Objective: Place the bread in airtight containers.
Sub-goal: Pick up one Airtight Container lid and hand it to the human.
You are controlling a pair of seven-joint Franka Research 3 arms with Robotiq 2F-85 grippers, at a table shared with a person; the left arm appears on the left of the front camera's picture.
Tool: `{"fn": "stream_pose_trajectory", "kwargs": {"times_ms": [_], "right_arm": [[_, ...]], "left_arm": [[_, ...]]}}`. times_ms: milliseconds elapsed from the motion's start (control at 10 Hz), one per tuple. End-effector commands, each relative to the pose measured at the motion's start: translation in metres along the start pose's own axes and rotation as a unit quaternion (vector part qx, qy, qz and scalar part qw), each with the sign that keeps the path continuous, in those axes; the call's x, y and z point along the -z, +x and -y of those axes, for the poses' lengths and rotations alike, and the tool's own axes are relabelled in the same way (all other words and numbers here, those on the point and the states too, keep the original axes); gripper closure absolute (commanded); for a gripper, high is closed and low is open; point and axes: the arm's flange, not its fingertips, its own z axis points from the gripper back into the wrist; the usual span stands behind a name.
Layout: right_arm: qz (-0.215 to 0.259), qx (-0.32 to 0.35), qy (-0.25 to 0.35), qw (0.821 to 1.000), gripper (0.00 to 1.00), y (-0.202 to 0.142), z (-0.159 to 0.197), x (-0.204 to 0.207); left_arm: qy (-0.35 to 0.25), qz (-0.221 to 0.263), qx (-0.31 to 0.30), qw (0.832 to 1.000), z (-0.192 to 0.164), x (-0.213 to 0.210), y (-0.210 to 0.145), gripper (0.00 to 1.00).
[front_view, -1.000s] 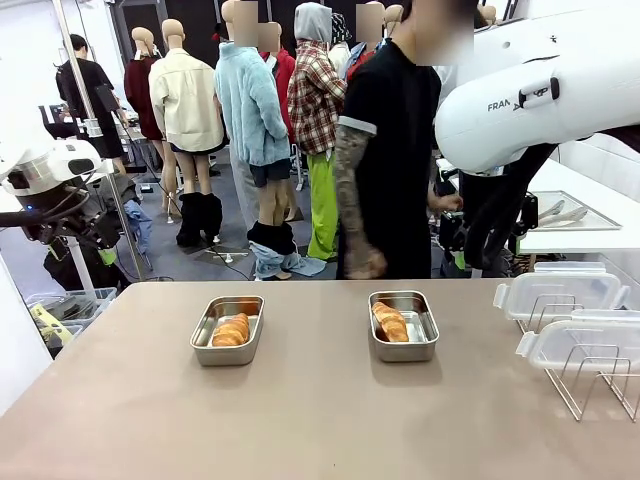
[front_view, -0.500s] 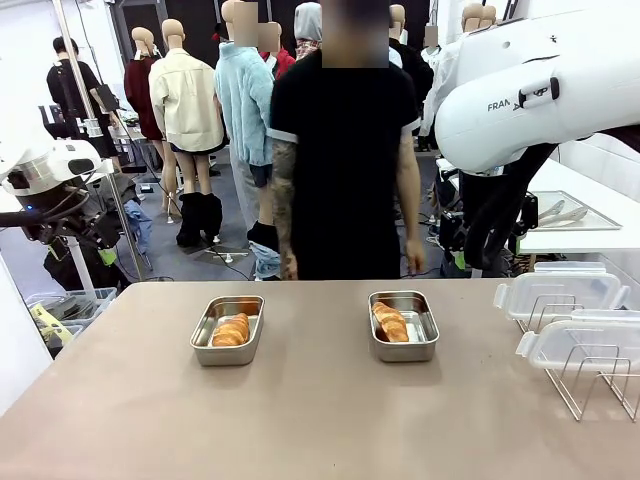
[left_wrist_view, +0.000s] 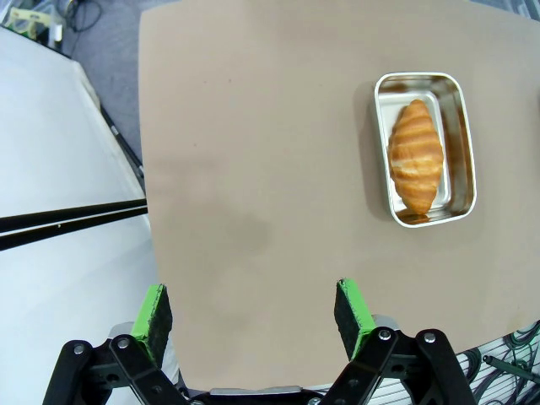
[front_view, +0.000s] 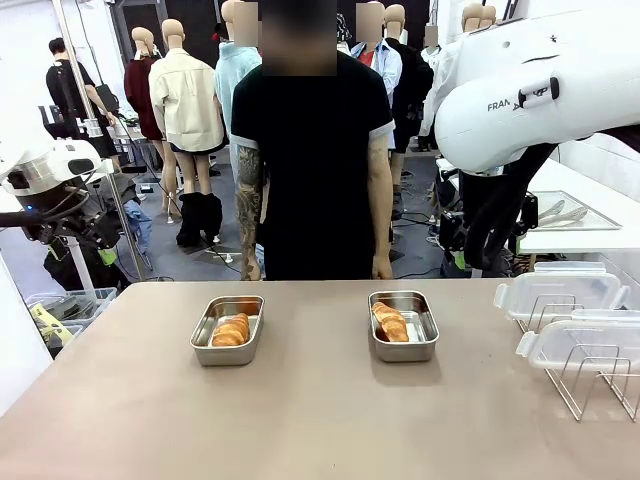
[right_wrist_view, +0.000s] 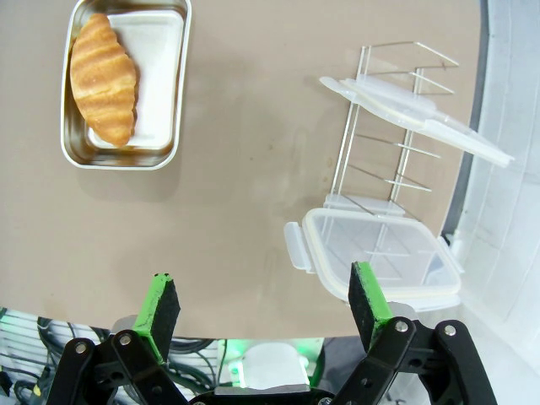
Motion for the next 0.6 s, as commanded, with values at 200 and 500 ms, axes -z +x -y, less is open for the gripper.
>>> {"fn": "stream_pose_trajectory", "kwargs": {"times_ms": [200,500], "right_arm": [[0.004,0.001,0.005,1.0,0.0,-0.0004,-0.0005,0.0015],[0.004,0.001,0.005,1.0,0.0,-0.0004,-0.0005,0.0015]], "left_arm": [[-0.001,0.006,-0.003,1.0,-0.0022,-0.0011,0.0004,0.0],[-0.001,0.006,-0.003,1.0,-0.0022,-0.0011,0.0004,0.0]]}}
